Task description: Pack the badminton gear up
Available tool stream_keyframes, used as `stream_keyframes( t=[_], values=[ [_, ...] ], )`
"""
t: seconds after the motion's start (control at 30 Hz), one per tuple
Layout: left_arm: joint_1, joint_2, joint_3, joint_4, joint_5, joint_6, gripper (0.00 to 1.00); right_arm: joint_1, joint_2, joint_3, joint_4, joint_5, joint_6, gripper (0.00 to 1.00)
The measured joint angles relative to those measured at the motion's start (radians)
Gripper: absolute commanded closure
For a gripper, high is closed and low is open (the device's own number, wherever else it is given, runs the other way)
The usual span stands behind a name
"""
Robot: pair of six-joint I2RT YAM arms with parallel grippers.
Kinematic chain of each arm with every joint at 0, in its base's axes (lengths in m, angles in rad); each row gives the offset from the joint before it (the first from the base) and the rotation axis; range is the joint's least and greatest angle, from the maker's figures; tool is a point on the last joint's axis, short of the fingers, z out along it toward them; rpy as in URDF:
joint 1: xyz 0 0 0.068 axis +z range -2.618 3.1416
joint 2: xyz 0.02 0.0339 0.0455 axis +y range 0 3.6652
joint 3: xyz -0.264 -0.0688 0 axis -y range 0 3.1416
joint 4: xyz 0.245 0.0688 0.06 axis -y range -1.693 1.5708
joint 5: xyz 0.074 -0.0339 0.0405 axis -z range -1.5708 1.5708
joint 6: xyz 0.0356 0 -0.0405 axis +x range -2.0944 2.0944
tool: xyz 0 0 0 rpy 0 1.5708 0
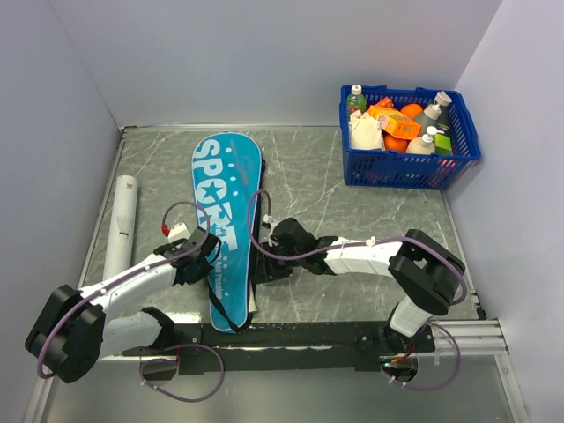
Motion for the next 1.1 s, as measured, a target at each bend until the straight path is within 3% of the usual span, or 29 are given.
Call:
stream_keyframes(
  t=[0.6,0.73,1.1],
  values=[
    [0.001,-0.034,-0.037,0.078,0.012,0.004,0.99,0.043,0.081,0.026,0.049,-0.024,0.050,0.62],
    [0.002,-0.053,-0.052,0.092,0.018,0.004,0.99,0.056,0.102,0.034,0.067,-0.035,0.062,0.67],
    [0.006,-0.102,-0.084,0.108,0.031,0.004,0.99,0.063,0.208,0.029,0.273,-0.124,0.193,0.75]
  ],
)
